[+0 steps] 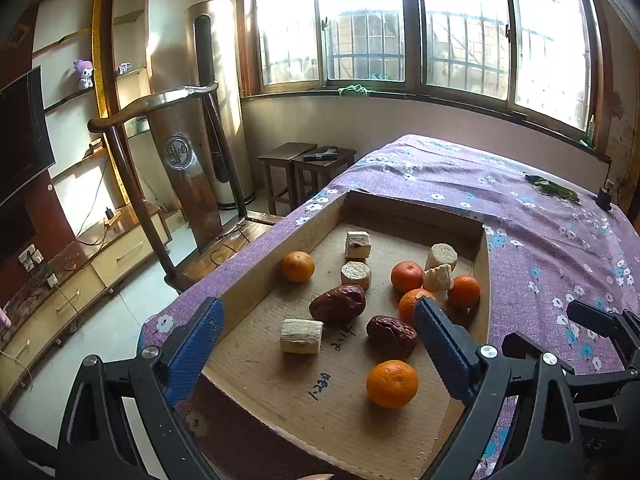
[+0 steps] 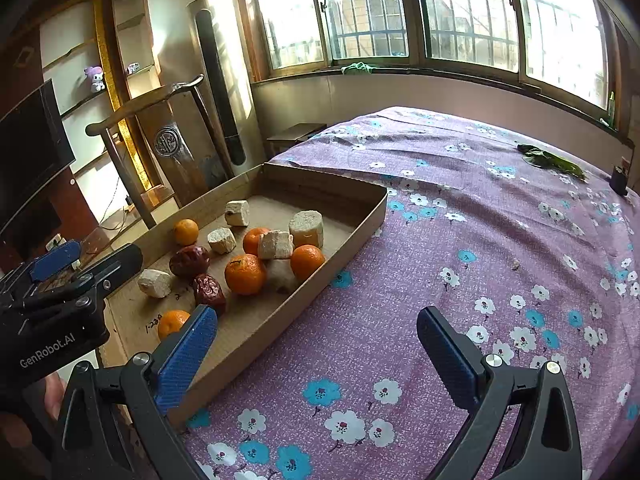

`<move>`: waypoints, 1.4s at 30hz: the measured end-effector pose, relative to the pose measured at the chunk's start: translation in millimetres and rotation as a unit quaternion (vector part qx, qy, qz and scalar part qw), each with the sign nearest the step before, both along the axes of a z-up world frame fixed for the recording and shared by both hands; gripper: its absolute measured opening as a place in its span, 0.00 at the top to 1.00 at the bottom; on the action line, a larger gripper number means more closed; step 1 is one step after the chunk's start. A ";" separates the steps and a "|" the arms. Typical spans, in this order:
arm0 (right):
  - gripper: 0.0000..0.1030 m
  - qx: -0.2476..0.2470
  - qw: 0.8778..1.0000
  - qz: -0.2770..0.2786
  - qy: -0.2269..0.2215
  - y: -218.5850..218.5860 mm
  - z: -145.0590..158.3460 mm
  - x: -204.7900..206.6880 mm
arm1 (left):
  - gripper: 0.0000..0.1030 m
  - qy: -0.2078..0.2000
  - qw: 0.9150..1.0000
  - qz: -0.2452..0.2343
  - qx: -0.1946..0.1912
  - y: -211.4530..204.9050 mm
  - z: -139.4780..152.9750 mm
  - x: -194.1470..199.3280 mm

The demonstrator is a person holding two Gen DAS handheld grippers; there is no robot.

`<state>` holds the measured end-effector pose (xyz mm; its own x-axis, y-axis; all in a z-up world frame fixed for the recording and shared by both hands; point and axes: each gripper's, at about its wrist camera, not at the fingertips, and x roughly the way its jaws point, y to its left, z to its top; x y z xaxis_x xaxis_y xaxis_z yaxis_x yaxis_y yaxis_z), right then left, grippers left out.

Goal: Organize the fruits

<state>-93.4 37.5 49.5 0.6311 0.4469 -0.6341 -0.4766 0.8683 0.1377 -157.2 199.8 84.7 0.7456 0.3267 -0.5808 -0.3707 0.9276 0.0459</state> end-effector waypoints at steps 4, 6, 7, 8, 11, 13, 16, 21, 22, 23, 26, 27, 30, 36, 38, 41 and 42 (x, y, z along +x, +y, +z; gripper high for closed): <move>0.01 -0.001 1.000 0.001 -0.001 0.3 -0.2 -0.7 | 0.07 0.000 1.000 0.000 -0.001 1.3 -0.1 -0.3; 0.01 -0.001 1.000 0.002 0.001 0.3 -0.6 -0.8 | 0.07 0.000 1.000 0.000 0.000 1.2 -0.1 -0.7; 0.01 -0.002 1.000 0.002 0.001 0.5 -0.8 -0.8 | 0.07 0.000 1.000 -0.001 0.000 1.2 -0.1 -0.3; 0.01 -0.002 1.000 0.002 0.000 0.5 -0.8 -0.9 | 0.07 0.000 1.000 0.000 0.001 1.4 0.0 -0.2; 0.01 -0.002 1.000 0.004 0.001 1.0 -0.8 -1.0 | 0.07 0.000 1.000 -0.001 -0.001 1.8 -0.2 -0.8; 0.01 -0.004 1.000 0.005 0.000 1.5 -0.4 -1.9 | 0.07 0.000 1.000 0.000 0.000 2.1 0.1 -1.0; 0.01 -0.006 1.000 0.007 -0.001 2.6 -0.1 -1.8 | 0.07 0.000 1.000 0.000 0.000 2.3 0.2 -1.2; 0.01 -0.008 1.000 0.011 0.000 5.4 -0.1 -0.9 | 0.07 0.000 1.000 0.003 0.000 5.1 -0.2 -0.9; 0.01 -0.010 1.000 0.013 0.000 6.3 0.1 -0.9 | 0.07 0.001 1.000 0.003 -0.001 6.0 -0.6 -0.6; 0.01 -0.011 1.000 0.014 -0.001 7.2 0.2 -0.9 | 0.07 0.002 1.000 0.003 0.000 6.5 -0.5 -0.3; 0.01 -0.012 1.000 0.015 -0.001 9.0 0.2 -0.5 | 0.07 0.002 1.000 0.006 0.004 7.3 -0.2 0.4; 0.01 -0.011 1.000 0.015 -0.001 8.9 0.0 -0.4 | 0.07 0.001 1.000 0.005 0.005 7.7 -0.2 0.9; 0.01 -0.011 1.000 0.014 0.001 8.9 -0.8 0.3 | 0.07 0.003 1.000 0.006 0.004 8.1 -0.4 1.0; 0.01 -0.010 1.000 0.013 0.001 7.2 -1.0 -0.3 | 0.07 0.006 1.000 0.003 0.003 7.1 -0.8 2.0; 0.01 -0.010 1.000 0.013 0.002 7.1 -1.4 -0.6 | 0.07 0.005 1.000 0.003 0.003 6.5 -1.0 2.2; 0.01 -0.012 1.000 0.013 0.003 6.8 -2.3 -0.1 | 0.07 0.006 1.000 0.003 0.004 6.4 -1.1 2.3; 0.01 -0.012 1.000 0.013 0.004 6.6 -2.6 0.0 | 0.07 0.005 1.000 0.003 0.003 6.3 -1.1 2.3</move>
<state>-93.4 44.1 46.9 0.6148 0.4483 -0.6488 -0.4981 0.8586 0.1213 -154.8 206.1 83.6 0.7371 0.3354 -0.5867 -0.3762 0.9248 0.0560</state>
